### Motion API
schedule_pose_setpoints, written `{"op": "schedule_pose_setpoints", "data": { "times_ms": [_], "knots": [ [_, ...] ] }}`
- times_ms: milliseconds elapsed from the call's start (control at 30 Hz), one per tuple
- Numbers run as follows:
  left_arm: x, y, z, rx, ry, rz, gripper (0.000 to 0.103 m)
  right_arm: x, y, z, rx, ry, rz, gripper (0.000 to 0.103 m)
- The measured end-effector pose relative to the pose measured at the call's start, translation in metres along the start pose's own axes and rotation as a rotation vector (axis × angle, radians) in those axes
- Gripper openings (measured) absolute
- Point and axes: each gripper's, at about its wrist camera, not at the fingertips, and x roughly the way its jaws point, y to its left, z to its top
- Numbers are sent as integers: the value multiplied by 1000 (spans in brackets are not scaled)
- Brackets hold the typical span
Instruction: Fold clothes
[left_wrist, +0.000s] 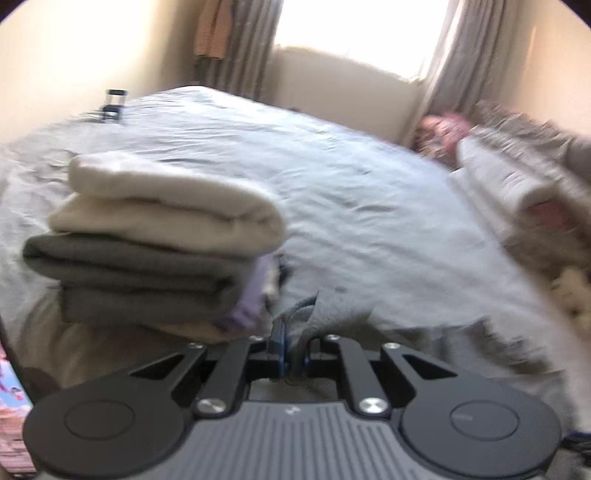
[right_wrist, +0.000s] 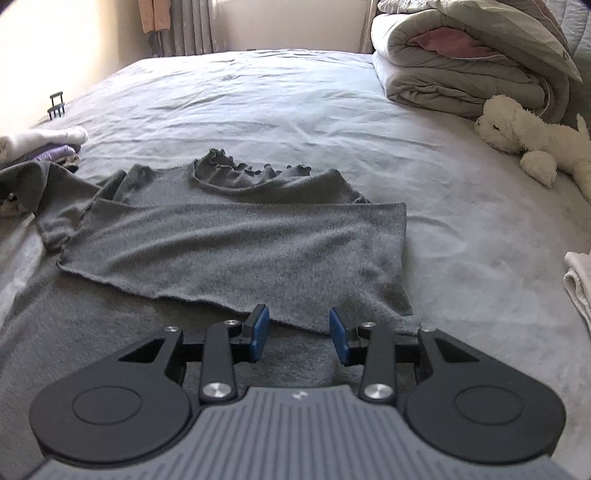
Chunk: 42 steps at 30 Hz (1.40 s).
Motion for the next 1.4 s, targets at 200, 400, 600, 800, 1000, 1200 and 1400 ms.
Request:
{"op": "schedule_pose_setpoints", "data": {
  "times_ms": [200,400,600,800,1000,1200,1400],
  "knots": [
    [-21,-70,-18,120,11,-431,10,-8,-2,6,73,-37,45,40],
    [-21,-103,-45,256,40,-483,43,-8,-6,2,109,-32,43,40],
    [5,-78,-33,171,107,-323,44,-5,-1,1,137,-16,139,41],
    [23,-57,-35,100,188,-190,44,-7,42,0,50,-30,245,43],
    [27,-45,-33,45,207,-144,44,-12,119,2,-137,-110,299,45],
    [34,-36,-32,37,227,-82,44,24,168,30,-91,-70,363,48],
    [33,-31,-32,32,241,-74,44,54,183,40,-99,49,245,12]
  ]
}}
